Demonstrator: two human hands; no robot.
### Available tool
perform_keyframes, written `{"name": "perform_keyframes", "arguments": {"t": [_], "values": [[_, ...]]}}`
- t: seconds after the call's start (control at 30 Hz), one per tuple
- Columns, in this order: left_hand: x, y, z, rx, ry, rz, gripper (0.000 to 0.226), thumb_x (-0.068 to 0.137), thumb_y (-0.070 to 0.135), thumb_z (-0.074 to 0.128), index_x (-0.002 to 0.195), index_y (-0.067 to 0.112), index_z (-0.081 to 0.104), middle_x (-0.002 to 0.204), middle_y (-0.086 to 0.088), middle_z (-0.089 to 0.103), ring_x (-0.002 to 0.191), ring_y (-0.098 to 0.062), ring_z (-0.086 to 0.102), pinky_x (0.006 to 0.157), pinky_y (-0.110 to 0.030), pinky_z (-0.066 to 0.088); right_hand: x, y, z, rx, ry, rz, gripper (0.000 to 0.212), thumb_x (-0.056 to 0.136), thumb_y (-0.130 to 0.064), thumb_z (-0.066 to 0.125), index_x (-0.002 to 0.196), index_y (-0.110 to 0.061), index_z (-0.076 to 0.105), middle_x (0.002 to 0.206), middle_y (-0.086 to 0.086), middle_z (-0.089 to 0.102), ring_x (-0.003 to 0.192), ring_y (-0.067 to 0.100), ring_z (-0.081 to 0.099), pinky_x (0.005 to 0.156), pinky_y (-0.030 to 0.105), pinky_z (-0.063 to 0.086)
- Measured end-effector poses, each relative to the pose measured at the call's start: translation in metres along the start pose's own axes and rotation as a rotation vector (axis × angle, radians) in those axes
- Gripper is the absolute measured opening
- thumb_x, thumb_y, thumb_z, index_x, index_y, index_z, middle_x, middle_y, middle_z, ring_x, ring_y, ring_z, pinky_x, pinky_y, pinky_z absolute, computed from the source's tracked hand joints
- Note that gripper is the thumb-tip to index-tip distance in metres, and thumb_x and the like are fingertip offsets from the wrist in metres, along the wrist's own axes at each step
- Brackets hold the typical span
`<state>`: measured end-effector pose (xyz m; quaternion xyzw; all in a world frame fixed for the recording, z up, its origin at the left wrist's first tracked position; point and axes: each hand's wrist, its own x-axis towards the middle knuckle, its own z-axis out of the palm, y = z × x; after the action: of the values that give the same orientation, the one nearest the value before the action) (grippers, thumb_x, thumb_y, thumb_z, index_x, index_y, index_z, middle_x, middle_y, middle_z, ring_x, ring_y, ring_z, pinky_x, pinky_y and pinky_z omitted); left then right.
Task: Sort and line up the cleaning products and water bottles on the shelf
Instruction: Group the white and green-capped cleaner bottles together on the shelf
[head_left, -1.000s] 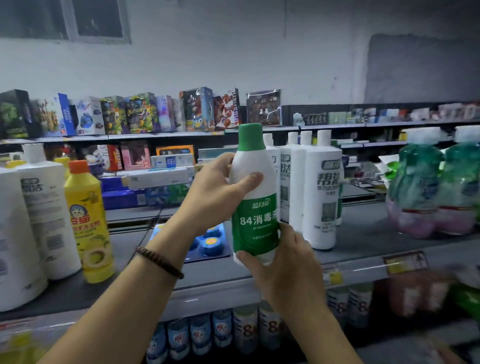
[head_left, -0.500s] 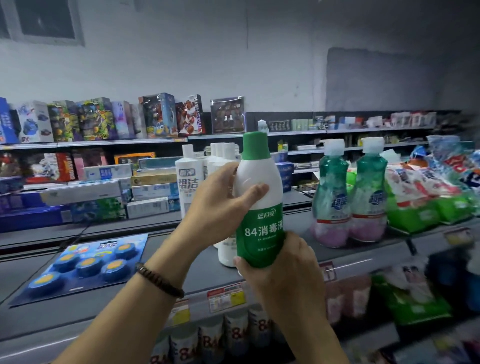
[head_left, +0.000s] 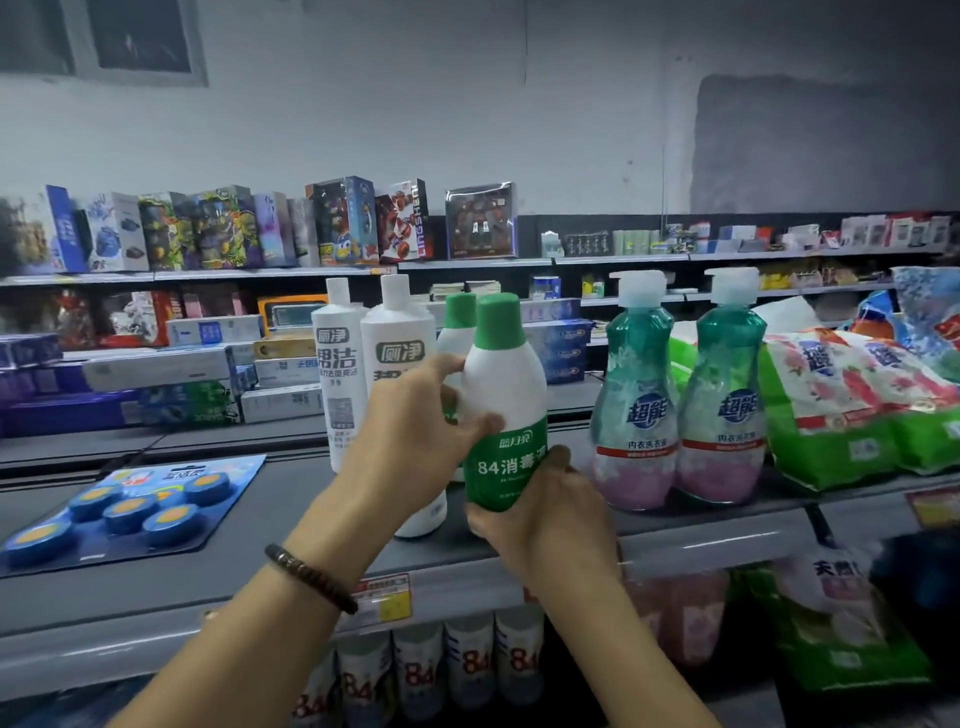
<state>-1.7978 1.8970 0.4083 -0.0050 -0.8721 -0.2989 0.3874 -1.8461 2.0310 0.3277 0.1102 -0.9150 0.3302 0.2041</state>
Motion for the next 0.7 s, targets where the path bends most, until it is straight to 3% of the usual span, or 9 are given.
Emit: {"name": "perform_keyframes", "arguments": {"t": [0.1,0.23,0.33,0.43,0.5,0.57,0.63,0.7], "values": [[-0.004,-0.012,0.005,0.110,0.105,0.111,0.054,0.088,0.019,0.088,0.139,0.016,0.069,0.107,0.000,0.081,0.087,-0.007,0.073,0.086,-0.027,0.063,0.007,0.001,0.012,-0.041,0.040,-0.050,0.078,0.066,-0.075,0.078,0.097,-0.018,0.036,0.082,-0.001,0.058,0.081,0.028,0.072,0.060,0.030,0.044],[-0.018,-0.029,0.005,0.124,0.306,0.172,0.035,0.083,0.017,0.092,0.114,0.016,0.076,0.096,0.004,0.077,0.078,-0.005,0.072,0.076,-0.009,0.057,0.020,-0.001,0.012,-0.019,-0.134,0.002,0.076,0.069,-0.069,0.085,0.106,-0.018,0.042,0.097,0.002,0.065,0.089,0.027,0.069,0.068,0.030,0.049],[-0.043,-0.038,0.013,0.043,0.467,0.105,0.046,0.081,0.012,0.092,0.118,0.016,0.066,0.110,0.004,0.061,0.093,-0.006,0.062,0.086,-0.013,0.053,0.027,-0.005,0.013,0.021,-0.181,0.049,0.077,0.071,-0.065,0.089,0.105,-0.020,0.037,0.108,0.007,0.067,0.096,0.030,0.070,0.069,0.031,0.049],[-0.057,-0.055,0.029,0.020,0.404,-0.106,0.079,0.083,0.026,0.091,0.145,0.019,0.043,0.135,0.000,0.045,0.129,-0.023,0.051,0.110,-0.041,0.050,0.032,-0.011,0.018,0.064,-0.197,0.062,0.074,0.074,-0.057,0.092,0.106,-0.019,0.037,0.116,0.009,0.069,0.102,0.033,0.071,0.070,0.033,0.048],[-0.060,-0.062,0.035,-0.078,0.304,-0.208,0.090,0.088,0.039,0.085,0.154,0.033,0.025,0.150,0.002,0.039,0.141,-0.025,0.046,0.116,-0.051,0.048,0.036,-0.013,0.020,0.058,-0.210,0.061,0.069,0.079,-0.051,0.091,0.111,-0.017,0.040,0.121,0.011,0.068,0.108,0.035,0.070,0.072,0.034,0.048],[-0.062,-0.065,0.040,-0.164,0.236,-0.227,0.090,0.092,0.042,0.080,0.155,0.042,0.015,0.158,0.000,0.041,0.141,-0.023,0.050,0.113,-0.049,0.050,0.037,-0.014,0.024,0.036,-0.208,0.049,0.064,0.084,-0.045,0.088,0.119,-0.013,0.044,0.124,0.012,0.068,0.111,0.036,0.068,0.076,0.037,0.051],[-0.064,-0.069,0.046,-0.117,0.208,-0.236,0.089,0.096,0.037,0.076,0.157,0.041,0.011,0.160,0.001,0.047,0.137,-0.020,0.054,0.105,-0.039,0.052,0.039,-0.014,0.028,0.011,-0.192,0.025,0.060,0.088,-0.041,0.085,0.121,-0.010,0.045,0.123,0.014,0.069,0.111,0.037,0.068,0.081,0.040,0.054],[-0.067,-0.073,0.051,-0.034,0.218,-0.240,0.090,0.099,0.034,0.073,0.161,0.039,0.008,0.161,0.002,0.048,0.134,-0.022,0.057,0.099,-0.039,0.054,0.039,-0.013,0.030,-0.001,-0.180,0.010,0.056,0.090,-0.040,0.083,0.120,-0.010,0.046,0.121,0.014,0.069,0.110,0.038,0.068,0.082,0.041,0.055]]}}
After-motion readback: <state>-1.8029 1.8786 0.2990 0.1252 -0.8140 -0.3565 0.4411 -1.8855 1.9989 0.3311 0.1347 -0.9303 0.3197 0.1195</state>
